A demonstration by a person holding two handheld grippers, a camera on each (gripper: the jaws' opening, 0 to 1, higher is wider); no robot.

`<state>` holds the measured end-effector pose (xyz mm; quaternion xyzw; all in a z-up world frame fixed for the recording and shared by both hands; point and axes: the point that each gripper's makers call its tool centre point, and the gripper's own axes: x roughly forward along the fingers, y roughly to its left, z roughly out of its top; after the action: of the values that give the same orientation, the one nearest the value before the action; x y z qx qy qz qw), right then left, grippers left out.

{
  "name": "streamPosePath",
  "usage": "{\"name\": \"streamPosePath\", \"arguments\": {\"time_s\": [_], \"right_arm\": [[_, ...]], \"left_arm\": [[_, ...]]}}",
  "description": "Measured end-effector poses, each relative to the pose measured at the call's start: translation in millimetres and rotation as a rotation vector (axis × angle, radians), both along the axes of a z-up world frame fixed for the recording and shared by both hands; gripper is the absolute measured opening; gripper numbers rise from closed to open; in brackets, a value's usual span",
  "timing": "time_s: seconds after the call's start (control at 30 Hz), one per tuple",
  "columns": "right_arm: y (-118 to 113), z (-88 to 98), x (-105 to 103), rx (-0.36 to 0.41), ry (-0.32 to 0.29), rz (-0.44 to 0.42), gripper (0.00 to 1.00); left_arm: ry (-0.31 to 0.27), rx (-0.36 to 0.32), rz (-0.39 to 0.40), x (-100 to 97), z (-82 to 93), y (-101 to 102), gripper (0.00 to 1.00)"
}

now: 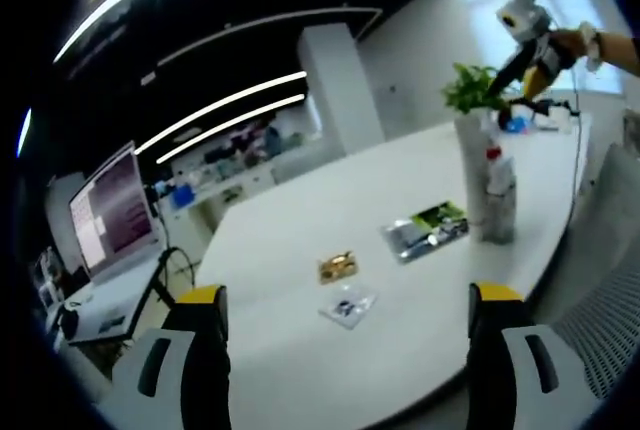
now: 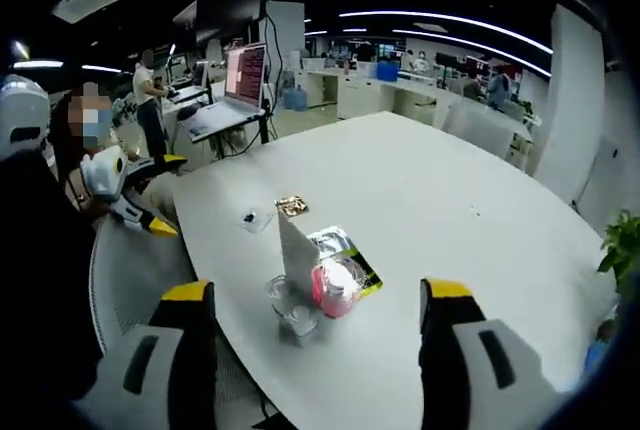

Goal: Arrange the skincare products in the storage area until every visible bottle or jar stands upright without overlapping.

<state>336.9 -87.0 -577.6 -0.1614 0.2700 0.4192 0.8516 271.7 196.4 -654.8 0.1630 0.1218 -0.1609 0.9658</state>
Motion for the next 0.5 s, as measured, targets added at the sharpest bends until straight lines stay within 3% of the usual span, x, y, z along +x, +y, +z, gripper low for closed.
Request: {"name": "streamPosePath", "arguments": {"time_s": [0.5], "right_arm": [[20.8,29.0,57.1,-0.109,0.064,0.13,0.77]], "left_arm": [[0.0,-0.011,-0.021,-0.3,-0.7,-3.4,0.97]]}}
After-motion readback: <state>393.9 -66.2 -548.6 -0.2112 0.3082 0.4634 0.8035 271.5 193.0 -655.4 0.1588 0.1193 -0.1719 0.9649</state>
